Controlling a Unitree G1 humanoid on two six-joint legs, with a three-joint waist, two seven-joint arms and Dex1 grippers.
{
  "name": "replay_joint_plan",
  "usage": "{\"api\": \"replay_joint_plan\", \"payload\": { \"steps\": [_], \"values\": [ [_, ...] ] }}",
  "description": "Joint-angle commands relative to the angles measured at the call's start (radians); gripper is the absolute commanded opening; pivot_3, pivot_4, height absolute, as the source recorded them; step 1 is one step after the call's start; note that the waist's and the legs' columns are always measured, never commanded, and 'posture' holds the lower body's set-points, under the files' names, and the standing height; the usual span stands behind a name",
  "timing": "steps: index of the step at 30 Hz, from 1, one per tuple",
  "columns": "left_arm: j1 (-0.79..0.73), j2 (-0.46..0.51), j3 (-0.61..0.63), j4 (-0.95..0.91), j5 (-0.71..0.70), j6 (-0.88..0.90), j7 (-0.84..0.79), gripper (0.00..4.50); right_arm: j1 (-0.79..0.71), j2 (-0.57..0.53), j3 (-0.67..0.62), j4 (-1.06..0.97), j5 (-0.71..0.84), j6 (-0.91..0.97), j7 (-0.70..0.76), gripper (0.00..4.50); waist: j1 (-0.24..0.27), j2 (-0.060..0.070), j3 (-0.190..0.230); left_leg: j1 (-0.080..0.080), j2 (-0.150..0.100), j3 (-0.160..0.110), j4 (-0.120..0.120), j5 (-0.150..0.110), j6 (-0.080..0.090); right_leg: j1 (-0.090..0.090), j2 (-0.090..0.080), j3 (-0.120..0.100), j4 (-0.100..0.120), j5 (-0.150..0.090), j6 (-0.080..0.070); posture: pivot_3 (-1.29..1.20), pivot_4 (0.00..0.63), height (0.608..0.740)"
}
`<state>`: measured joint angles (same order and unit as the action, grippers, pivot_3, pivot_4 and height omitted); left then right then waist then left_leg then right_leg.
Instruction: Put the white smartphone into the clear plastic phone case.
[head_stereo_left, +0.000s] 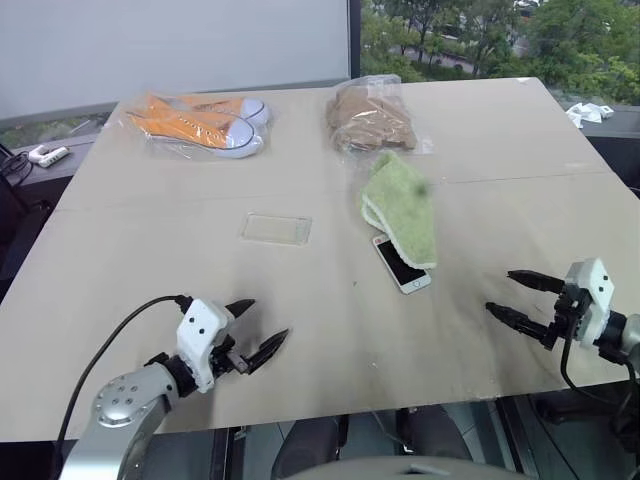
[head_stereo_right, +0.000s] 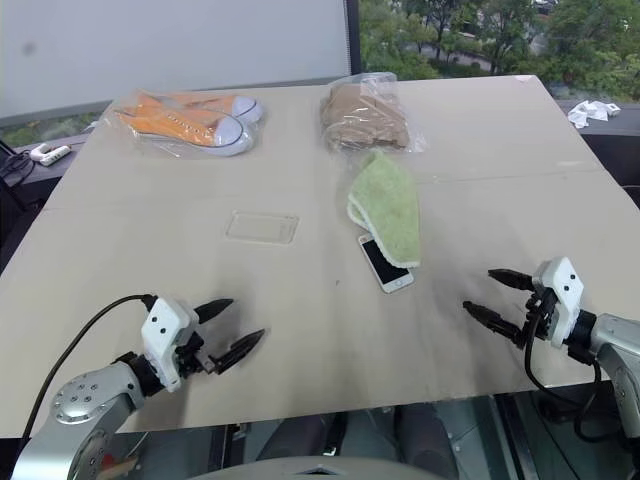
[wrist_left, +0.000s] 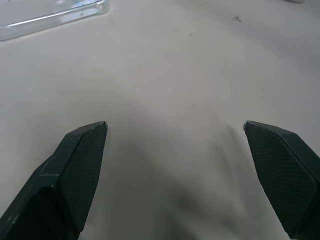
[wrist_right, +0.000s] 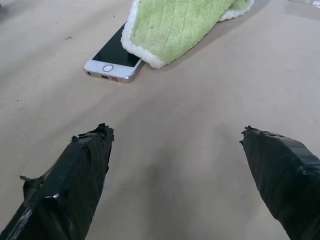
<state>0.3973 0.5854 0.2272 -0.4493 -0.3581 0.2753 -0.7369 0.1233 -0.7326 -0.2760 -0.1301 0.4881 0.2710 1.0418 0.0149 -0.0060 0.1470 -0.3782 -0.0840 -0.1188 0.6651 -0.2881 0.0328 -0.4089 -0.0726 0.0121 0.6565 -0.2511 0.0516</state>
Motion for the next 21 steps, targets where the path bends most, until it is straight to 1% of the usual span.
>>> {"api": "replay_joint_plan", "payload": {
  "steps": [1, 5, 8, 12, 14, 16, 17, 19, 21],
  "values": [
    [0.003, 0.000, 0.023, -0.015, -0.014, -0.019, 0.000, 4.50, 0.001, 0.007, 0.002, -0.010, 0.000, -0.023, 0.004, 4.48, 0.000, 0.000, 0.000, 0.000, 0.000, 0.000, 0.000, 0.000, 0.000, 0.000, 0.000, 0.000, 0.000, 0.000, 0.000, 0.00, 0.150, 0.740],
    [-0.010, 0.008, 0.025, -0.047, -0.016, -0.004, 0.007, 4.50, -0.012, 0.002, 0.008, -0.004, -0.007, -0.011, -0.003, 4.48, 0.000, 0.000, 0.000, 0.000, 0.000, 0.000, 0.000, 0.000, 0.000, 0.000, 0.000, 0.000, 0.000, 0.000, 0.000, 0.00, 0.150, 0.740],
    [-0.020, 0.015, 0.043, -0.064, -0.038, 0.011, 0.003, 4.50, -0.045, 0.010, 0.030, -0.019, -0.029, 0.006, -0.049, 4.48, 0.000, 0.000, 0.000, 0.000, 0.000, 0.000, 0.000, 0.000, 0.000, 0.000, 0.000, 0.000, 0.000, 0.000, 0.000, 0.00, 0.150, 0.740],
    [-0.025, 0.034, 0.108, -0.086, -0.170, 0.046, -0.060, 4.50, -0.209, 0.081, 0.127, -0.074, -0.063, 0.097, -0.187, 4.48, -0.017, 0.000, 0.000, 0.000, 0.001, 0.001, 0.000, 0.000, 0.000, -0.001, 0.000, 0.001, 0.001, 0.000, 0.000, 0.00, 0.150, 0.740],
    [-0.041, 0.045, 0.131, -0.086, -0.193, 0.058, -0.060, 4.50, -0.281, 0.120, 0.167, -0.069, -0.087, 0.116, -0.234, 4.48, -0.021, 0.000, 0.000, 0.000, 0.001, 0.001, 0.000, 0.000, 0.000, -0.001, 0.001, 0.001, 0.002, 0.000, 0.000, 0.00, 0.150, 0.740],
    [-0.063, 0.062, 0.157, -0.082, -0.212, 0.072, -0.057, 4.50, -0.371, 0.182, 0.208, -0.048, -0.114, 0.152, -0.309, 4.48, -0.021, 0.000, 0.000, 0.000, 0.001, 0.001, 0.000, 0.000, 0.000, -0.001, 0.001, 0.001, 0.002, 0.000, 0.000, 0.00, 0.150, 0.740],
    [-0.068, 0.079, 0.181, -0.092, -0.240, 0.087, -0.069, 4.50, -0.443, 0.228, 0.253, -0.008, -0.156, 0.157, -0.356, 4.48, -0.021, 0.000, 0.000, 0.000, 0.001, 0.001, 0.000, 0.000, 0.000, -0.002, 0.001, 0.001, 0.002, 0.000, 0.000, 0.00, 0.150, 0.740],
    [-0.072, 0.101, 0.209, -0.106, -0.274, 0.107, -0.083, 4.50, -0.537, 0.288, 0.309, 0.059, -0.215, 0.156, -0.408, 4.48, -0.028, -0.001, 0.000, -0.001, 0.001, 0.001, 0.000, 0.000, -0.001, -0.003, 0.001, 0.001, 0.002, 0.000, 0.000, 0.00, 0.150, 0.740],
    [-0.083, 0.123, 0.245, -0.122, -0.320, 0.131, -0.091, 4.50, -0.651, 0.359, 0.354, 0.183, -0.260, 0.161, -0.451, 4.48, -0.029, -0.001, 0.000, -0.001, 0.000, 0.002, 0.000, 0.000, -0.001, -0.004, 0.001, 0.001, 0.001, 0.000, 0.000, 0.00, 0.150, 0.740]
  ]
}}
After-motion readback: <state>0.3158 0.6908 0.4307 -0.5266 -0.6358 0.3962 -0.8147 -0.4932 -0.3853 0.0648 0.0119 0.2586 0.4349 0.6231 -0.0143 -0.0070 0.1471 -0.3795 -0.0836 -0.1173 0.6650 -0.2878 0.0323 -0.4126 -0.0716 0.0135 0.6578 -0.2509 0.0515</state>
